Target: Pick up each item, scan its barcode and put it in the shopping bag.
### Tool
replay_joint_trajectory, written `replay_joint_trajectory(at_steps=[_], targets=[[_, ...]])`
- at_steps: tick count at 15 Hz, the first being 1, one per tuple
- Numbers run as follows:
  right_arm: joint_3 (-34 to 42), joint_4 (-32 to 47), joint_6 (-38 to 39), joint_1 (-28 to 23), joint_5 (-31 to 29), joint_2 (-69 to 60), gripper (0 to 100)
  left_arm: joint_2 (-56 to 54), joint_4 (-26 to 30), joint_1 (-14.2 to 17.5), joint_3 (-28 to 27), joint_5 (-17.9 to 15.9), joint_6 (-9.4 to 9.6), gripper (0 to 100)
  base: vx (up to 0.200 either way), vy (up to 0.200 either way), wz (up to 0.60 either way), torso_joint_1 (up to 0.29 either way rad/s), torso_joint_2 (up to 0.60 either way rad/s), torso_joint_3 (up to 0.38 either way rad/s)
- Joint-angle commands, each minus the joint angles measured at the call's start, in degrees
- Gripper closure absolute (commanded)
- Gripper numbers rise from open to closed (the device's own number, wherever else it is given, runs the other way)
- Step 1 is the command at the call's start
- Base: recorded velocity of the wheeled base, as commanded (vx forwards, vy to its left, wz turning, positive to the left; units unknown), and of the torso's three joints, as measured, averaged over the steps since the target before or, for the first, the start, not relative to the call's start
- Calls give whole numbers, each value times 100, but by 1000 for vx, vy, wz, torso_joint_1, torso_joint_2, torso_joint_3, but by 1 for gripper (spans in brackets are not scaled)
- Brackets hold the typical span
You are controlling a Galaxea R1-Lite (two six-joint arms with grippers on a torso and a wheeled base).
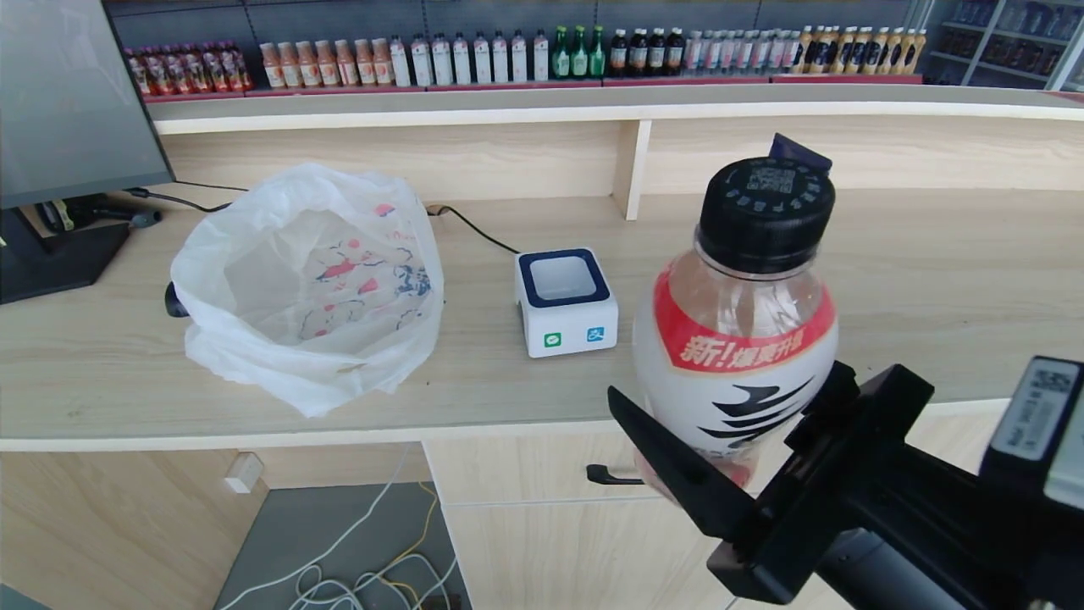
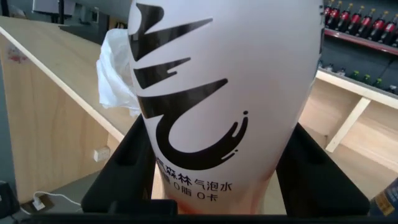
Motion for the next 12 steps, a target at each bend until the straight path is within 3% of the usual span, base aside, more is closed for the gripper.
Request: replay_joint_trajectory(at_steps=[1, 4, 7, 12], targets=[[-163, -1, -187, 204, 17, 176, 100, -2, 0, 0, 0, 0, -2, 0, 0, 0, 0, 0, 0, 0], [-233, -1, -495, 300, 113, 308, 100, -2, 0, 0, 0, 0, -2, 0, 0, 0, 0, 0, 0, 0], [-330, -1, -1409, 300, 676, 317, 100, -2, 0, -9, 0, 0, -2, 0, 0, 0, 0, 0, 0, 0], [-57, -54, -1998, 327, 1036, 229, 100, -2, 0, 0, 0, 0, -2, 0, 0, 0, 0, 0, 0, 0]])
